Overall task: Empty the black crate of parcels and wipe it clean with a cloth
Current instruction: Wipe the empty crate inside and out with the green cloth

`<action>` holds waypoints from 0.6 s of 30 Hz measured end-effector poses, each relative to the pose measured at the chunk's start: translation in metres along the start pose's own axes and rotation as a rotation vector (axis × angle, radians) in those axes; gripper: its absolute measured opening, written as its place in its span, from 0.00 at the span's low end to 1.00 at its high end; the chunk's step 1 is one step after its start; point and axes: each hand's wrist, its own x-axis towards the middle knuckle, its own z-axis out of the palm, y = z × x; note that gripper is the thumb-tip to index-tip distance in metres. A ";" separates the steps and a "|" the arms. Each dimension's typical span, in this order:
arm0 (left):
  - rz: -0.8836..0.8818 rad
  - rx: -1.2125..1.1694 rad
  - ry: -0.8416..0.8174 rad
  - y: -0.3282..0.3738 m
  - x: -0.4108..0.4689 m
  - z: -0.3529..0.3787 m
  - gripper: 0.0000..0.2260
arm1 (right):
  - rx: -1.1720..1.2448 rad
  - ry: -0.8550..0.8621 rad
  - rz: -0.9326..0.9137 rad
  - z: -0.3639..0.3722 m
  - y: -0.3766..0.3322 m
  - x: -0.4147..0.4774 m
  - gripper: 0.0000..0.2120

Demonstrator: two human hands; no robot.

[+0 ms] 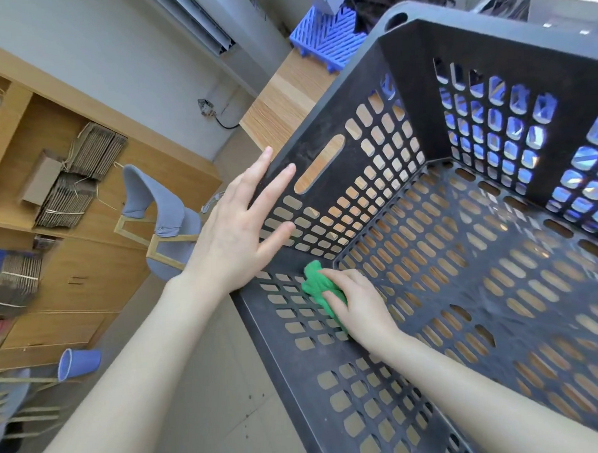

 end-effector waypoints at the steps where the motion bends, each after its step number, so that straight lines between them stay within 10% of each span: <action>1: 0.006 0.010 -0.023 -0.001 0.002 0.002 0.31 | -0.053 -0.029 0.059 0.000 0.010 0.000 0.20; 7: -0.008 0.122 -0.071 -0.001 0.006 0.006 0.34 | -0.102 -0.008 0.201 0.003 0.020 0.006 0.18; 18: -0.022 -0.100 -0.006 -0.002 0.006 0.006 0.23 | 0.297 0.210 -0.261 -0.004 -0.089 -0.010 0.15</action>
